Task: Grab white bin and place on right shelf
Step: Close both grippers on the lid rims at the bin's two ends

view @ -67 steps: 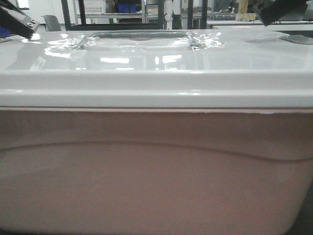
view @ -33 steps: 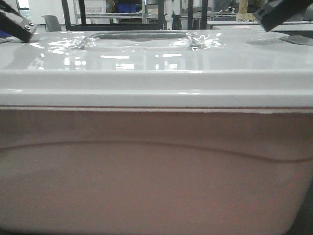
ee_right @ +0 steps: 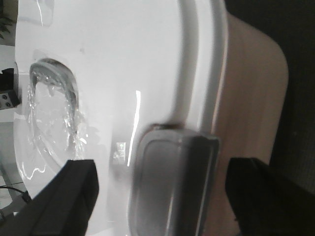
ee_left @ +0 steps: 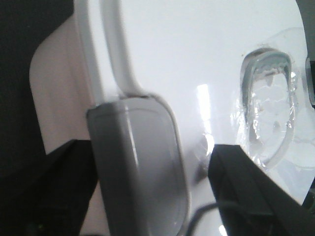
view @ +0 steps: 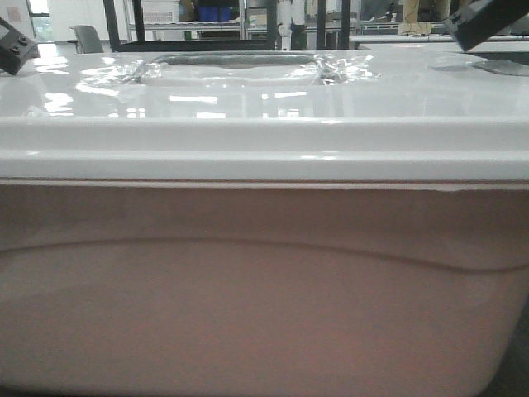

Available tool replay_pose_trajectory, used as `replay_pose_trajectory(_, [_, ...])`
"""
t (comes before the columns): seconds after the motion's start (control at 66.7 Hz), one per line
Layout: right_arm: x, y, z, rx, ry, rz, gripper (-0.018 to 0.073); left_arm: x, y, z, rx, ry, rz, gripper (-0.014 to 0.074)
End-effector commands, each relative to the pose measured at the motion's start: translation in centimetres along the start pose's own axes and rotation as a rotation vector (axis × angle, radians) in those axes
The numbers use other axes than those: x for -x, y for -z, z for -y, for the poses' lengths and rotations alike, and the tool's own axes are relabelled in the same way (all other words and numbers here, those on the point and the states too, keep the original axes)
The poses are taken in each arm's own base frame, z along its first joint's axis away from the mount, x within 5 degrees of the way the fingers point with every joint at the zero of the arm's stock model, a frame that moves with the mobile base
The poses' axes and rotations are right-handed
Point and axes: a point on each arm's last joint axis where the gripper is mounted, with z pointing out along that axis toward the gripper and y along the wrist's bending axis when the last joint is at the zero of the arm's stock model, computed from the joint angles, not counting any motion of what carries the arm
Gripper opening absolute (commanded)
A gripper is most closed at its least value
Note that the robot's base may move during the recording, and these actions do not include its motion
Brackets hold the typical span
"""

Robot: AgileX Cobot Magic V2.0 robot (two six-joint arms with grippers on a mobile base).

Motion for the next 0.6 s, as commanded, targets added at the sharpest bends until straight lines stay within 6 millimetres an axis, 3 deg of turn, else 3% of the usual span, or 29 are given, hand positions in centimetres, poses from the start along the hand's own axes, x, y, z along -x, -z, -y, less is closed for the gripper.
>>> replay_pose_trajectory(0.0, [-0.48,0.7,-1.69,0.103,0.02,-0.042,0.0621,-0.11,0.72,2.25,-0.127,-0.017,-0.02,0.0367])
replay_pose_trajectory(0.585, [-0.48,0.71,-1.78,0.112,0.02,-0.043,0.0621,0.49,0.63,2.56,-0.192,0.026,0.027,0.0367])
